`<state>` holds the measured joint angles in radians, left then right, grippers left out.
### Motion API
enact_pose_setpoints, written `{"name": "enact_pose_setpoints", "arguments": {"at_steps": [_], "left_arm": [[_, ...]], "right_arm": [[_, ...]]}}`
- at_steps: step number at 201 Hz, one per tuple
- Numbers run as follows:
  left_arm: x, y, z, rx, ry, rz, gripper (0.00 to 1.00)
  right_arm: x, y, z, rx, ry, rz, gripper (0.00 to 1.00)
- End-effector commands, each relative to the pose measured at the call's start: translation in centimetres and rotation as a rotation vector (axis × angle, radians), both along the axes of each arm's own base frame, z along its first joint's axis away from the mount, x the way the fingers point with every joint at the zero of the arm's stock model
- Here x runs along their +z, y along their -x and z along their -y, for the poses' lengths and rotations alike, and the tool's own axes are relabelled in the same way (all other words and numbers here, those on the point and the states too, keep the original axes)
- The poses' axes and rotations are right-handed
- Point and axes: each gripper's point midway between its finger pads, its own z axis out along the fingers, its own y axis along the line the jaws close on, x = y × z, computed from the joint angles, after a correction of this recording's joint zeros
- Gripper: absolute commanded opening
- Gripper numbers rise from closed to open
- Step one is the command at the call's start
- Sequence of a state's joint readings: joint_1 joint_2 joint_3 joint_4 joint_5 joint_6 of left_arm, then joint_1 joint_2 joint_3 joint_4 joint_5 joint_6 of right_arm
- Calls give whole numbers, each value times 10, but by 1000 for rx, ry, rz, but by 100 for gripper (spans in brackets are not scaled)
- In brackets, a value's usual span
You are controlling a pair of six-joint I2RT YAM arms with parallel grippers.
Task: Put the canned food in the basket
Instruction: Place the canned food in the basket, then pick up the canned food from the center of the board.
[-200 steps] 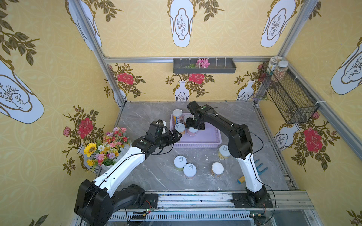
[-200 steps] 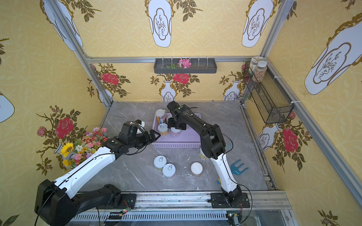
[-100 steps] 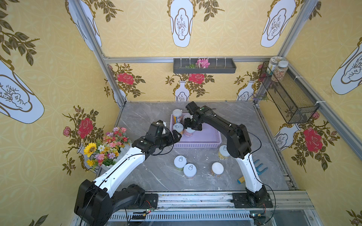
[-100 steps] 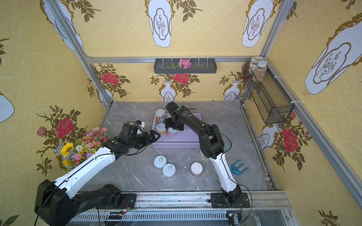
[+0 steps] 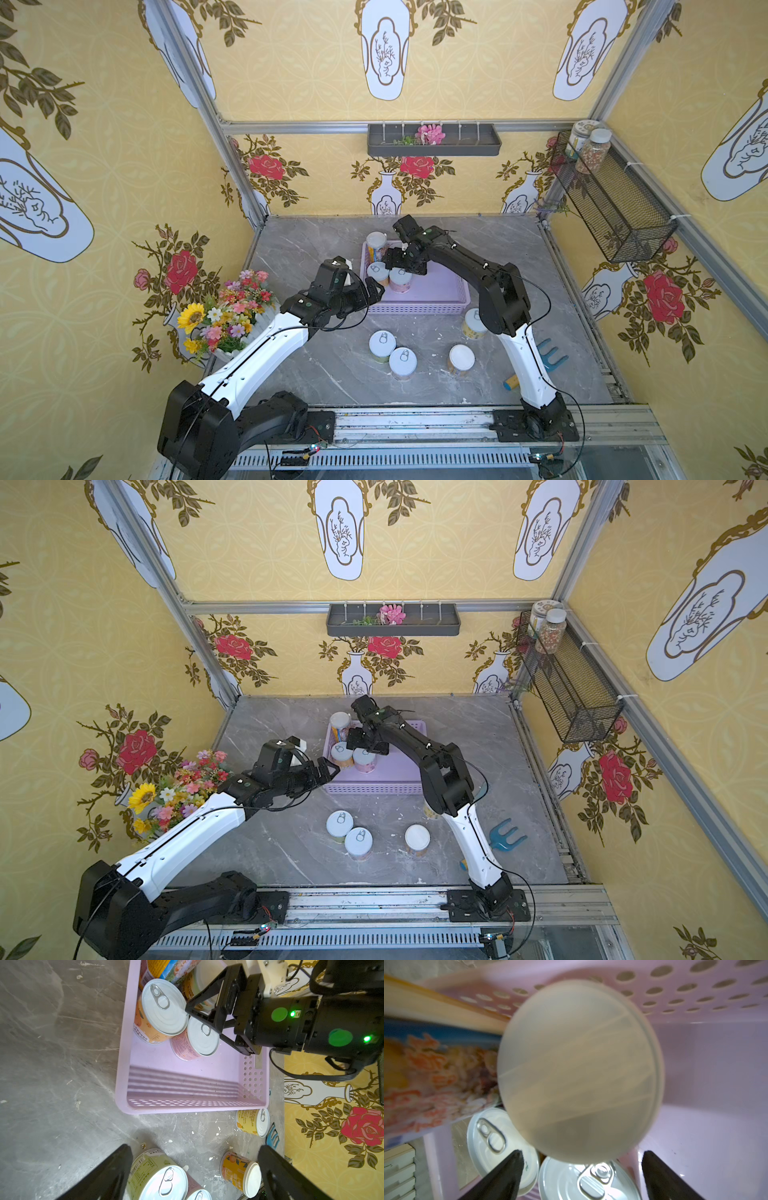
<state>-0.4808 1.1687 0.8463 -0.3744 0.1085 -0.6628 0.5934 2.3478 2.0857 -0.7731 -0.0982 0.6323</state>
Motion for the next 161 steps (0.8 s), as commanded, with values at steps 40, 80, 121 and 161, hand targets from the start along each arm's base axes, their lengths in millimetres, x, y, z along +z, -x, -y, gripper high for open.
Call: {"name": "enact_pose_setpoints", "arguments": {"at_steps": [40,80,121,161], "left_arm": [[-1,-4,-3,7,-37,-6,100],[3,-6,-6,-6,-151,4,100],[-1,11,3,-59,-244,-18,100],[4,31,25,-122,-204,-29,100]], "right_arm": [[32,0,5,-17,-26,64,93],[69,24,30,7,13,113,97],[94,79,89,-17,137,114,97],[108,151,145,-37,266,67,97]]}}
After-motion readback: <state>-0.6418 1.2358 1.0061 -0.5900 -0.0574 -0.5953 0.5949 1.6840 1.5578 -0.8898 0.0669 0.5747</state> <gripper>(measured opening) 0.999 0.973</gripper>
